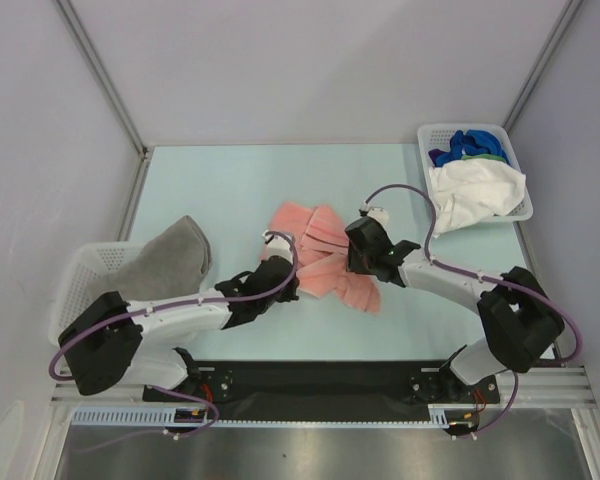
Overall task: Fold and stack the towels
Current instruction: Flatten out the crumpled towel
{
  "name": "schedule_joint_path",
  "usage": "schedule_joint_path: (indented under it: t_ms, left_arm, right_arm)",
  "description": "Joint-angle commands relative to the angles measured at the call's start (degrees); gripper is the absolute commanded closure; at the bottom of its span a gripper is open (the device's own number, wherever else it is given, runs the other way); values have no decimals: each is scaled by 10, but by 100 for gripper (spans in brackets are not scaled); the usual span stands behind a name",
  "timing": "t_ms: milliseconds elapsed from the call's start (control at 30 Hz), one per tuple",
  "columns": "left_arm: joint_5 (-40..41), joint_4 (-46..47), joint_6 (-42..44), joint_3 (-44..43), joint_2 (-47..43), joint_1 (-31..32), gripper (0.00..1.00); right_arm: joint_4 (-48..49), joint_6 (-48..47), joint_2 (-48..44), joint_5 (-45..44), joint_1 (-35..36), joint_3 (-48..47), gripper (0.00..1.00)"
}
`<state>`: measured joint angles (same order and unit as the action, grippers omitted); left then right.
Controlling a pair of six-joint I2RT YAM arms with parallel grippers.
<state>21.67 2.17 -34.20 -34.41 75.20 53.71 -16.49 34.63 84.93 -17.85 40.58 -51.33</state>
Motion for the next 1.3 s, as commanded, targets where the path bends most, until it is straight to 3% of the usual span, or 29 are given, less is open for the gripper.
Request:
schedule_joint_path:
  t_ms: [0, 133, 233, 300, 467, 500, 567, 633, 733, 900, 1067, 1267]
  left_arm:
    - [-42, -2, -25, 15, -23, -33, 100]
    - [-70, -7, -38, 36, -61, -75, 100]
    - [-73, -36, -50, 37, -82, -108, 100]
    - [-83, -44, -59, 43, -98, -134, 100]
    - [-96, -45, -59, 47, -120, -151, 100]
    - [-123, -37, -54, 49, -118, -151, 100]
    - [-164, 3, -35, 57, -112, -151, 100]
    - [-235, 33, -27, 72, -104, -143, 100]
    - [-268, 73, 2, 79, -97, -102, 100]
    - [-326, 72, 42, 80, -96, -8, 100]
    - [-291, 20, 30, 125, -111, 39, 100]
    - [-268, -16, -3, 170, -142, 40, 100]
  right_arm:
    - [-15, -15, 23, -53, -3, 0, 58]
    - [-33, -5, 22, -75, -36, 12, 84]
    - [-28, 15, -14, -54, -74, 52, 95]
    - [-20, 42, -59, -29, -100, 99, 99]
    - [-10, 98, -182, -25, -100, 188, 100]
    - [-16, 103, -200, -29, -96, 200, 97]
    - [-25, 107, -225, -43, -83, 199, 77]
    - [-36, 97, -246, -63, -64, 171, 39]
    - [-28, 69, -239, -58, -52, 131, 23]
    - [-35, -16, -114, -28, -46, -23, 16]
    - [-51, -63, 28, -20, -26, -150, 28]
    - [-50, -79, 81, 8, -12, -166, 35]
